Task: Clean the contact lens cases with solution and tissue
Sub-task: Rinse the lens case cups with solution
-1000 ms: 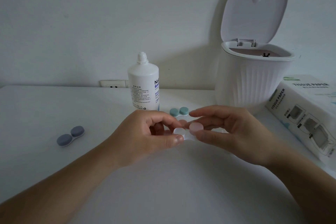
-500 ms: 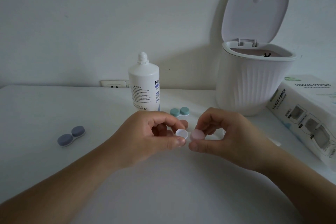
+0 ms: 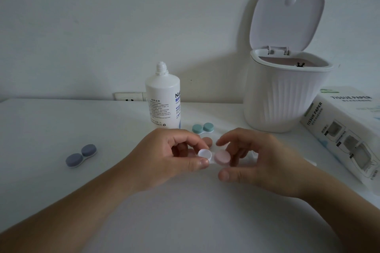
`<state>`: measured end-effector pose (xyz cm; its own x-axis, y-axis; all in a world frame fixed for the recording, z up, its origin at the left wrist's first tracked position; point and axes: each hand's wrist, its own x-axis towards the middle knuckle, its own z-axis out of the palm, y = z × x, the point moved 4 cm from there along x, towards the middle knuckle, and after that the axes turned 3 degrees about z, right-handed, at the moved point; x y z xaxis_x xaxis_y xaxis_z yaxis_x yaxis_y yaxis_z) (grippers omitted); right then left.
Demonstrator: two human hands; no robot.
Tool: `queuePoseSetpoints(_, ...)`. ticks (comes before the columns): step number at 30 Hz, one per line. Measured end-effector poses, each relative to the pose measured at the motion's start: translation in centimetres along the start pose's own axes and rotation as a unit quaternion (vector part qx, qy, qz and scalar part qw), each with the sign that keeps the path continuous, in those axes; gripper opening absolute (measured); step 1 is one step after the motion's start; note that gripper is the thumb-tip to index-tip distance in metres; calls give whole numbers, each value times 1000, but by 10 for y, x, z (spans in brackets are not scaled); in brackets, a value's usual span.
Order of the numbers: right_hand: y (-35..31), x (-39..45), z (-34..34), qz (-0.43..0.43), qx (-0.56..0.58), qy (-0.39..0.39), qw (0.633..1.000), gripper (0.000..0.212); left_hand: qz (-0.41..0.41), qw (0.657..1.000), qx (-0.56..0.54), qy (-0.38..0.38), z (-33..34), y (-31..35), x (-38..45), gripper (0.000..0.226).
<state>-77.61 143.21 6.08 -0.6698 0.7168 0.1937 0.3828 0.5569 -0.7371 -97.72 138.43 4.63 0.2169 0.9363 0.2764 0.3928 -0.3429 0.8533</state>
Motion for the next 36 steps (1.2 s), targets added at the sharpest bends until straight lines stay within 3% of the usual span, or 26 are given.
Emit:
queuePoseSetpoints(5,0,-2,2,-16,-1,17,1000,21,13,1000,-13,-10,1,-1,-1,17)
queuePoseSetpoints(10,1,0,3,17,31,-5,999,49,13,1000,-18,-3,1,-2,2,15)
queuePoseSetpoints(17,1,-1,3,10,9,36,999,20,4,1000,-17,-1,0,-1,0,16)
queuePoseSetpoints(23,0,-2,4,18,37,3,999,39,-1,999,-30,12,0,-1,2,16)
queuePoseSetpoints(29,3,0,5,17,65,16,998,20,10,1000,-15,12,0,1,2,19)
queuePoseSetpoints(36,3,1,7,16,100,34,994,24,25,999,-19,15,-2,3,0,16)
